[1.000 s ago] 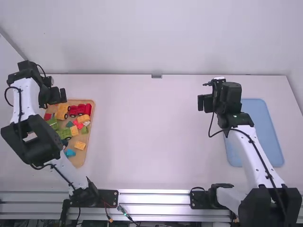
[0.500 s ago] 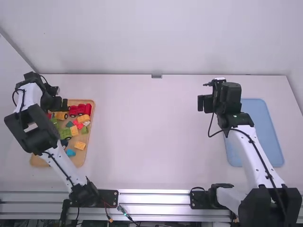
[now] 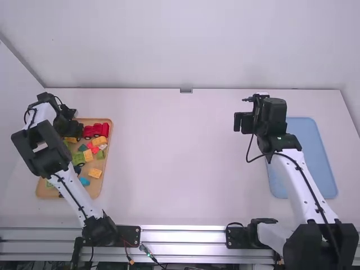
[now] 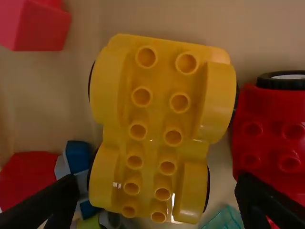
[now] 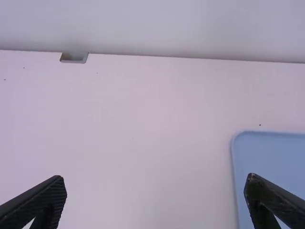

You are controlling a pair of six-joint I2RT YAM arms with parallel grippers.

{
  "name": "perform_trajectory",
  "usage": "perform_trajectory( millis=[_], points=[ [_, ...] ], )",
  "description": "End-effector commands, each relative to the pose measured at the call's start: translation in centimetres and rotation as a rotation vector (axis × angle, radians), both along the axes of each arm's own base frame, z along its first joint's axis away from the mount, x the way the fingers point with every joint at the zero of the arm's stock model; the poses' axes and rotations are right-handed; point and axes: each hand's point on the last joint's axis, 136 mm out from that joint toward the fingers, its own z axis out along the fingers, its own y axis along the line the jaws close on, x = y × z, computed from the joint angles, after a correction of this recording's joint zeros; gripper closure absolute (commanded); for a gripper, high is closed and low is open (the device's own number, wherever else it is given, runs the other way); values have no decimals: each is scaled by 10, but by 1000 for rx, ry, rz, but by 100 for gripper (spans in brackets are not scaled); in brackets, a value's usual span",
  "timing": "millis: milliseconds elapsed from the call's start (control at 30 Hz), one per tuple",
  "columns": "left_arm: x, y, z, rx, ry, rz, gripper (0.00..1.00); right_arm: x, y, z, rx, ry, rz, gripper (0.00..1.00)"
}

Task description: Assemble lego blocks to make yellow taxi

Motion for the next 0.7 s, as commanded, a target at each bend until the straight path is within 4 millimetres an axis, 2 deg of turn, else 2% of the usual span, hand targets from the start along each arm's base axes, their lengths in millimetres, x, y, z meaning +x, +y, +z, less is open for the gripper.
perform_trajectory(
  millis=[0,100,300,467,667],
  points=[
    [4,1,1,1,-5,-22,15,7,7,17,19,-35,19,1],
    [3,4,-1,6,-9,-18,20,6,7,16,19,-32,20,1],
    [-1,8,-16,11,-21,-32,19,6,6,16,20,-31,19,1],
    [-3,6,-27,6,-27,-32,19,7,7,17,20,-35,19,1],
    [-4,-6,-35,-52,-45,-55,22,7,7,17,20,-36,19,1]
  ],
)
